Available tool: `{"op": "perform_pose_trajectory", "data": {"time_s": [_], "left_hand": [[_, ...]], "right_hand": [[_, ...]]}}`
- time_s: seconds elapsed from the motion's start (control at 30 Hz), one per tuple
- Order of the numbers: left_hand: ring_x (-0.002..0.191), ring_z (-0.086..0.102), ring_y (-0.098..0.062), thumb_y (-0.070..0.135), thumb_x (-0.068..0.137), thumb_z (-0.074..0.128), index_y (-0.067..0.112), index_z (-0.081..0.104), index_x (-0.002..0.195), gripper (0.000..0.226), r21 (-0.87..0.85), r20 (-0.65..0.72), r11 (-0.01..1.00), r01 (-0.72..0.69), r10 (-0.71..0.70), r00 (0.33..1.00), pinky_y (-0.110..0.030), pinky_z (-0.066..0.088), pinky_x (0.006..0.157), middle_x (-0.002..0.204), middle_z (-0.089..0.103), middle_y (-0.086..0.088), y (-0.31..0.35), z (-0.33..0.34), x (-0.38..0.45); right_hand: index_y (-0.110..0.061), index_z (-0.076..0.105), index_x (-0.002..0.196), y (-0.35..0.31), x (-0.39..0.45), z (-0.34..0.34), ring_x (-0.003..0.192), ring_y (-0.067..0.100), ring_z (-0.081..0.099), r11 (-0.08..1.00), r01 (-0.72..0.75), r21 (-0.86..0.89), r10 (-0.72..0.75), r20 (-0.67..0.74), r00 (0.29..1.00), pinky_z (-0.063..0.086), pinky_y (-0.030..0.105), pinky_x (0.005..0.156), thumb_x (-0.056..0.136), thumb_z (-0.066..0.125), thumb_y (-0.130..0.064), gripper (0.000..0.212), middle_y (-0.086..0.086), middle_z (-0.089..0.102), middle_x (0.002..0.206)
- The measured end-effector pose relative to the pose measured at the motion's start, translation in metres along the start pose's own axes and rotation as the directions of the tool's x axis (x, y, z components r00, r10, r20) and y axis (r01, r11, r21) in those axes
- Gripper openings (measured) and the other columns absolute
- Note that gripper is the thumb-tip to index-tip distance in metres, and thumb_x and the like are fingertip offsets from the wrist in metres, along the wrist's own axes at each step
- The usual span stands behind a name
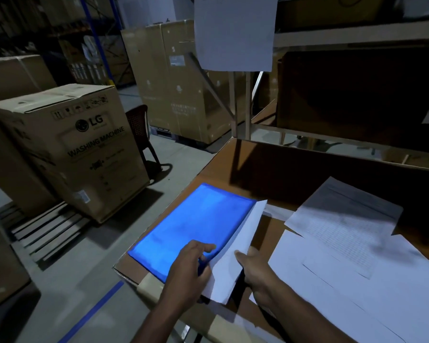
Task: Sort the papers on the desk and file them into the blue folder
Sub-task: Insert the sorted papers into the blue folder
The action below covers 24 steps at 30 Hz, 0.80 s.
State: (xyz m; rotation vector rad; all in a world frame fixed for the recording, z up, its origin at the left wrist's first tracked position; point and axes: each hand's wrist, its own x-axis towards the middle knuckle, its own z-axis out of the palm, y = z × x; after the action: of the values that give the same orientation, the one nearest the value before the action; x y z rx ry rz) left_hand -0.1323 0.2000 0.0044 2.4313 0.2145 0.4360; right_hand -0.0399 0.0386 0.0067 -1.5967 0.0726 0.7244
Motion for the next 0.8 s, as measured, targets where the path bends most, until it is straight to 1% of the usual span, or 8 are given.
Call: {"op": "perform_pose_trajectory", "data": {"time_s": [0.07, 0.13, 0.27, 0.3, 0.37, 0.47, 0.67, 0.8], "left_hand": [[0.090, 0.060, 0.010, 0.004, 0.087, 0.073, 0.032, 0.071, 0.117, 0.042, 0.004, -0.042, 0.999, 0.053, -0.052, 0.998, -0.007, 0.046, 0.079, 0.105, 0.058, 0.028, -0.003, 0.005, 0.002], [0.088, 0.065, 0.007, 0.006, 0.085, 0.077, 0.031, 0.076, 0.105, 0.032, -0.015, -0.064, 0.997, 0.077, -0.078, 0.995, -0.015, 0.054, 0.080, 0.097, 0.067, 0.024, -0.003, 0.010, 0.003], [0.090, 0.069, 0.001, 0.004, 0.085, 0.075, 0.028, 0.078, 0.098, 0.027, -0.111, -0.113, 0.994, 0.007, -0.020, 0.993, -0.029, 0.059, 0.078, 0.093, 0.071, 0.019, 0.005, 0.010, 0.003], [0.091, 0.070, 0.000, 0.004, 0.086, 0.074, 0.027, 0.078, 0.099, 0.027, -0.143, -0.127, 0.990, -0.005, -0.014, 0.992, -0.029, 0.059, 0.079, 0.095, 0.071, 0.019, 0.007, 0.009, 0.004], [0.094, 0.071, -0.003, 0.006, 0.087, 0.073, 0.028, 0.078, 0.099, 0.025, -0.187, -0.137, 0.982, 0.005, -0.031, 0.990, -0.029, 0.059, 0.082, 0.097, 0.073, 0.018, 0.011, 0.006, 0.006], [0.095, 0.071, -0.004, 0.007, 0.089, 0.074, 0.032, 0.078, 0.099, 0.027, -0.222, -0.141, 0.974, 0.041, -0.074, 0.987, -0.027, 0.058, 0.083, 0.098, 0.073, 0.019, 0.011, 0.003, 0.007], [0.097, 0.071, -0.003, 0.002, 0.091, 0.072, 0.028, 0.079, 0.100, 0.028, -0.282, -0.131, 0.959, 0.031, -0.071, 0.989, -0.023, 0.058, 0.084, 0.100, 0.072, 0.020, 0.011, -0.001, 0.005], [0.096, 0.072, -0.005, 0.009, 0.090, 0.072, 0.028, 0.079, 0.100, 0.023, -0.284, -0.135, 0.959, -0.021, -0.018, 0.991, -0.026, 0.059, 0.083, 0.098, 0.072, 0.017, 0.012, -0.004, 0.007]], "right_hand": [[-0.022, 0.058, 0.124, -0.001, -0.001, 0.002, 0.105, 0.020, 0.069, 1.000, 0.020, 0.015, -0.020, 0.045, 0.999, 0.056, 0.041, 0.093, 0.106, 0.044, -0.029, 0.024, -0.001, 0.071, 0.116], [-0.025, 0.057, 0.124, -0.005, 0.000, 0.003, 0.107, 0.020, 0.069, 1.000, 0.004, 0.017, -0.005, 0.046, 0.999, 0.056, 0.036, 0.086, 0.106, 0.043, -0.032, 0.024, -0.002, 0.070, 0.120], [-0.021, 0.047, 0.135, -0.011, 0.011, 0.007, 0.115, 0.021, 0.060, 0.993, -0.009, -0.116, 0.011, 0.017, 1.000, 0.050, 0.045, 0.103, 0.102, 0.040, -0.046, 0.042, 0.000, 0.059, 0.134], [-0.019, 0.048, 0.131, -0.015, 0.012, 0.008, 0.108, 0.019, 0.061, 0.984, 0.007, -0.179, -0.005, 0.014, 1.000, 0.051, 0.042, 0.099, 0.103, 0.038, -0.046, 0.040, 0.001, 0.060, 0.127], [-0.019, 0.049, 0.129, -0.026, 0.007, 0.011, 0.084, 0.018, 0.062, 0.968, 0.012, -0.250, 0.000, 0.051, 0.999, 0.054, 0.033, 0.075, 0.103, 0.034, -0.051, 0.044, 0.004, 0.062, 0.111], [-0.019, 0.050, 0.126, -0.032, -0.003, 0.010, 0.058, 0.015, 0.052, 0.971, -0.048, -0.234, 0.071, 0.093, 0.993, 0.044, 0.023, 0.049, 0.104, 0.032, -0.050, 0.042, 0.005, 0.054, 0.083], [0.000, 0.059, 0.104, -0.021, -0.012, 0.009, 0.048, 0.013, 0.052, 0.995, -0.024, -0.098, 0.030, 0.063, 0.998, 0.041, 0.027, 0.049, 0.102, 0.052, -0.028, 0.029, 0.011, 0.064, 0.068], [-0.007, 0.054, 0.082, -0.024, -0.003, 0.028, 0.046, 0.017, 0.054, 0.993, 0.031, -0.117, -0.029, 0.022, 0.999, 0.044, 0.031, 0.052, 0.099, 0.055, -0.014, 0.019, 0.011, 0.061, 0.061]]}}
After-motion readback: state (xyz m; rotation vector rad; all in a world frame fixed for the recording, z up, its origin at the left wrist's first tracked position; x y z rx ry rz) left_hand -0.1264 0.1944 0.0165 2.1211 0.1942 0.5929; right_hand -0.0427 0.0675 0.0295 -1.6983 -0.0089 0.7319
